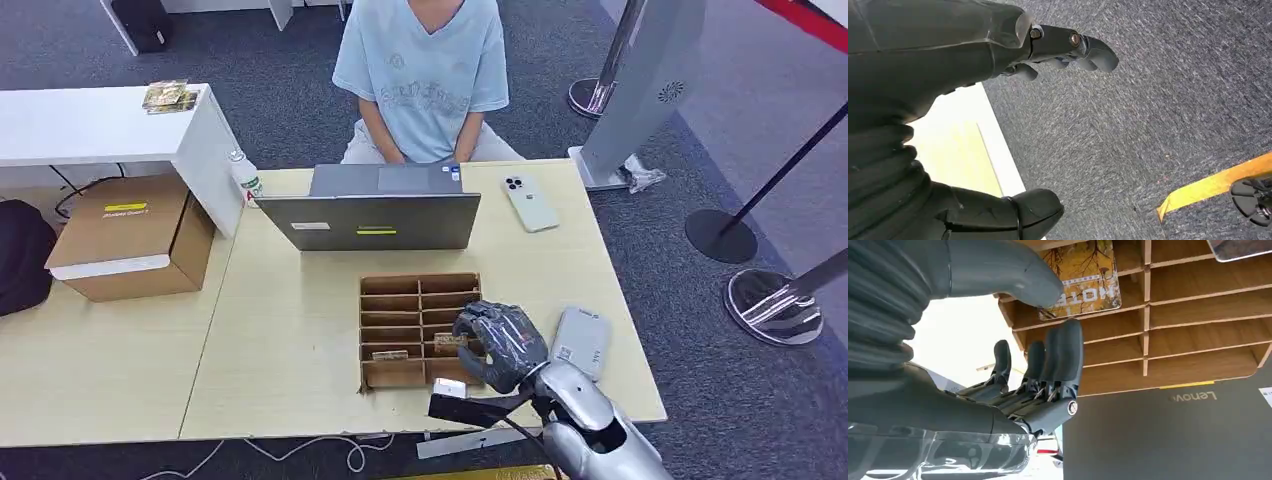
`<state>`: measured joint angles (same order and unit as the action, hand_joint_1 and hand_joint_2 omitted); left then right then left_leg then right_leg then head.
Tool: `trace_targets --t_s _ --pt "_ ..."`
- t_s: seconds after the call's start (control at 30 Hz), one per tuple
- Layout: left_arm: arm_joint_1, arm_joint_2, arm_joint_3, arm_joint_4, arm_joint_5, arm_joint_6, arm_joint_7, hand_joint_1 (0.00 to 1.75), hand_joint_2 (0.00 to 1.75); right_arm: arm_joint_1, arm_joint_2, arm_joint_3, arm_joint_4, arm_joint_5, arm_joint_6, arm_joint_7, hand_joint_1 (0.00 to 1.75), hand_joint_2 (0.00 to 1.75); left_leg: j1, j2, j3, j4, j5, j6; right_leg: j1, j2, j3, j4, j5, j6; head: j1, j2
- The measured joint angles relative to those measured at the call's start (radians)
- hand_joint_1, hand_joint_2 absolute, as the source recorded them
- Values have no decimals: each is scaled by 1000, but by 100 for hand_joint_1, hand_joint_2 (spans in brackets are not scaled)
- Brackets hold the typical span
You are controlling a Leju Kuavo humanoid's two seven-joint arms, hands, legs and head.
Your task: Pass the card to the sensor for recognition and then transmit it.
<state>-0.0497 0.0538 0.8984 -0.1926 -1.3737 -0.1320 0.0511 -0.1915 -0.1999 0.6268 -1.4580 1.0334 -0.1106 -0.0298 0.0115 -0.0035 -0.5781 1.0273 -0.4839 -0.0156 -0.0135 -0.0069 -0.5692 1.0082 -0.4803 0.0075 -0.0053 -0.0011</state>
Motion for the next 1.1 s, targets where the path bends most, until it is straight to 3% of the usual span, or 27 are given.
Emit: trace_targets --t_s 0.07,0.3,0.77,0.8,1.1 --pt "0 0 0 0 0 0 0 0 175 -1 0 2 3 0 0 0 112 175 0 0 0 0 0 0 0 0 0 0 0 0 0 0" --pt "0 -1 0 0 0 0 -1 0 175 -8 8 6 17 1 3 -2 96 175 0 0 0 0 0 0 0 0 0 0 0 0 0 0" --pt "0 -1 1 0 -3 0 -2 0 175 -13 26 12 25 18 7 -2 108 175 0 0 0 0 0 0 0 0 0 0 0 0 0 0" --pt "0 -1 1 0 -4 0 -2 0 175 -14 27 12 25 19 8 -2 96 175 0 0 0 0 0 0 0 0 0 0 0 0 0 0" --pt "0 -1 2 0 -6 0 -3 0 175 -17 37 16 34 33 21 -2 87 175 0 0 0 0 0 0 0 0 0 0 0 0 0 0"
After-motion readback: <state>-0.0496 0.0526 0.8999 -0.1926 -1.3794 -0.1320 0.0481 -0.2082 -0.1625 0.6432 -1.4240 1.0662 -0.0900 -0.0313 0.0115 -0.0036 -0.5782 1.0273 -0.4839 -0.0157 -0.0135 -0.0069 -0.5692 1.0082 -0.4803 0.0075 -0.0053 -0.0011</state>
